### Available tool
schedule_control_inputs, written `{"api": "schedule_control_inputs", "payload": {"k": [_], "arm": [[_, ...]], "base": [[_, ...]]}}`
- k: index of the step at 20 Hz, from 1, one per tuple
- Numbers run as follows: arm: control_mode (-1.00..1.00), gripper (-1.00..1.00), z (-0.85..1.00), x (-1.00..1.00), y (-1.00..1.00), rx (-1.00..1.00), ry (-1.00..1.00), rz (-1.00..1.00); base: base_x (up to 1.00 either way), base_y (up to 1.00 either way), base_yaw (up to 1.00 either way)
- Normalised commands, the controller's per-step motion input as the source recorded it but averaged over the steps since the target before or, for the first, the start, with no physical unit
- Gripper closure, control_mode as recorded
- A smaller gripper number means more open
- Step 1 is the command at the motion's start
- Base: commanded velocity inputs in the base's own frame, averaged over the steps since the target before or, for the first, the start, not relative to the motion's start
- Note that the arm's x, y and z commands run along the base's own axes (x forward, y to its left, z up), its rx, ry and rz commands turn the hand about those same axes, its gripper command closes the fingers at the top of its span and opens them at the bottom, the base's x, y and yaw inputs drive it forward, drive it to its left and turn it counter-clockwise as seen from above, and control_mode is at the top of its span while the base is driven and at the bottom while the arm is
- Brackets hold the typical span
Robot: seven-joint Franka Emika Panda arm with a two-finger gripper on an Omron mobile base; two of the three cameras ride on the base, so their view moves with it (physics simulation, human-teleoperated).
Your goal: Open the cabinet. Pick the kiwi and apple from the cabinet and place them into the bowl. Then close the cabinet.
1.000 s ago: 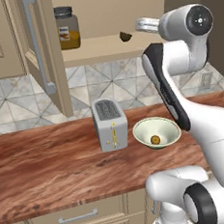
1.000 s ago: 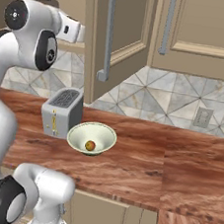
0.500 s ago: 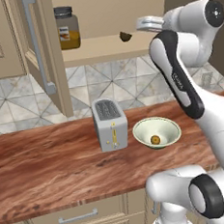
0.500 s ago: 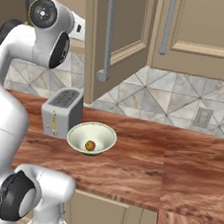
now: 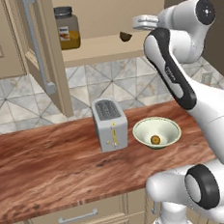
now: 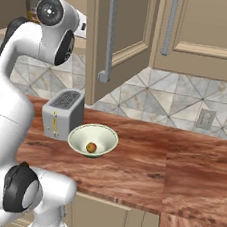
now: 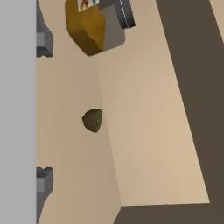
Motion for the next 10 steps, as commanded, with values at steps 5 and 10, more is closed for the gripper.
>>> {"api": "schedule_control_inputs", "payload": {"k": [5,10], "arm": [[-1.00,-1.00,-0.07,0.63,0.01,-0.03,0.01,-0.05],[-1.00,-1.00,-0.06,0.72,0.00,-0.01,0.05,-0.08]], "base": [[0.00,0.00,0.00],[0.00,0.00,0.00]]}}
